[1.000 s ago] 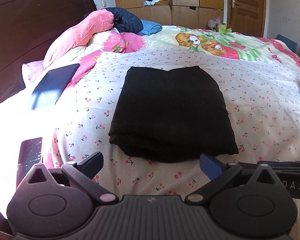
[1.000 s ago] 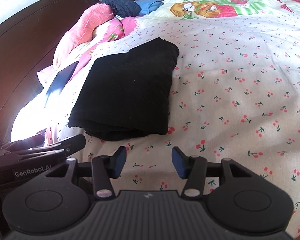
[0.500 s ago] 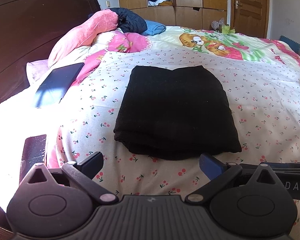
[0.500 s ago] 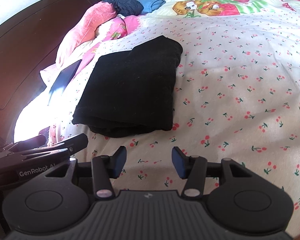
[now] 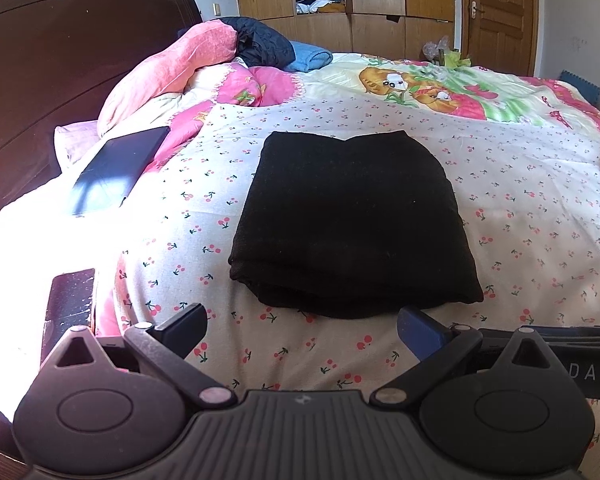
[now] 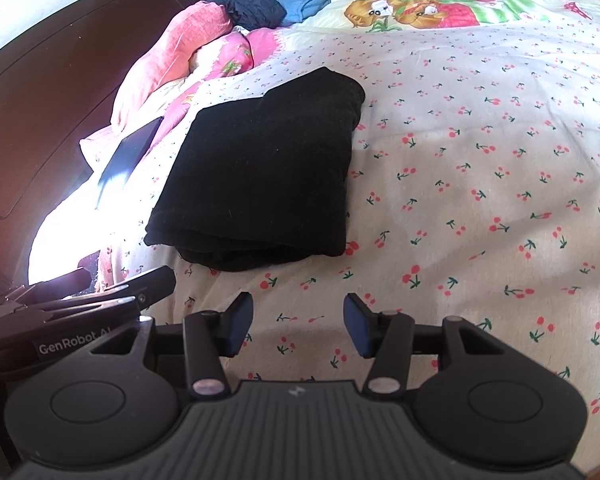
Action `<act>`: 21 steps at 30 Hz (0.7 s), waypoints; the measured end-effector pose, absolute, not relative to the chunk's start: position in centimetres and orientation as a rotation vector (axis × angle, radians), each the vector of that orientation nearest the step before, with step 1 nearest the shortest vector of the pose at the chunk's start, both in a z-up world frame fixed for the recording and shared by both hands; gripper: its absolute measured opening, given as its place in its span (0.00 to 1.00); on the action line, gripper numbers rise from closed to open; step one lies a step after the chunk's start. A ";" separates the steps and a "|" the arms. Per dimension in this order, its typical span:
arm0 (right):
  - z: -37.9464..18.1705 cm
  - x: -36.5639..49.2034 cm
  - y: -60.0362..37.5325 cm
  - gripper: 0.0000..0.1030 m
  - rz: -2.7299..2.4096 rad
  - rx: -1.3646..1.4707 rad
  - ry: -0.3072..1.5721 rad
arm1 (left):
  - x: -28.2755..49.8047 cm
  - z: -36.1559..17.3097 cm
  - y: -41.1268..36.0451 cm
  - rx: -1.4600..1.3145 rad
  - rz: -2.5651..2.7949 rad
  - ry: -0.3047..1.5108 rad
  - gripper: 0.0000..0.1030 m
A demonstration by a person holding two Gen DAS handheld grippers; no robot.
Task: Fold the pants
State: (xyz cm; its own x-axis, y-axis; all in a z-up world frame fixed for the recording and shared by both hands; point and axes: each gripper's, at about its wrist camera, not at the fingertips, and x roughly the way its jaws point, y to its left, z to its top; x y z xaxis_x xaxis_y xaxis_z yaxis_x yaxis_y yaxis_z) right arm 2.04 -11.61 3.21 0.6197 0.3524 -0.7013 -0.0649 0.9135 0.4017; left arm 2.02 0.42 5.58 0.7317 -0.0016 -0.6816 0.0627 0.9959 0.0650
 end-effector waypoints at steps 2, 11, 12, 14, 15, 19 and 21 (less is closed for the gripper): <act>3.2 2.0 -11.6 0.51 0.249 0.357 0.874 | 2.0 5.6 0.4 0.088 -0.031 0.748 1.00; 3.1 1.9 -11.6 0.51 0.260 0.362 0.875 | 1.8 5.6 0.3 0.090 -0.024 0.746 1.00; 3.1 1.9 -11.6 0.51 0.260 0.363 0.876 | 1.8 5.6 0.2 0.090 -0.024 0.746 1.00; 3.1 1.9 -11.7 0.51 0.261 0.364 0.876 | 1.8 5.6 0.2 0.090 -0.023 0.746 1.00; 3.1 1.9 -11.7 0.51 0.261 0.363 0.876 | 1.8 5.6 0.2 0.090 -0.023 0.746 1.00; 3.1 1.9 -11.7 0.51 0.263 0.364 0.875 | 1.8 5.7 0.2 0.090 -0.022 0.745 1.00; 3.1 1.9 -11.6 0.51 0.263 0.363 0.875 | 1.8 5.7 0.2 0.091 -0.020 0.743 1.00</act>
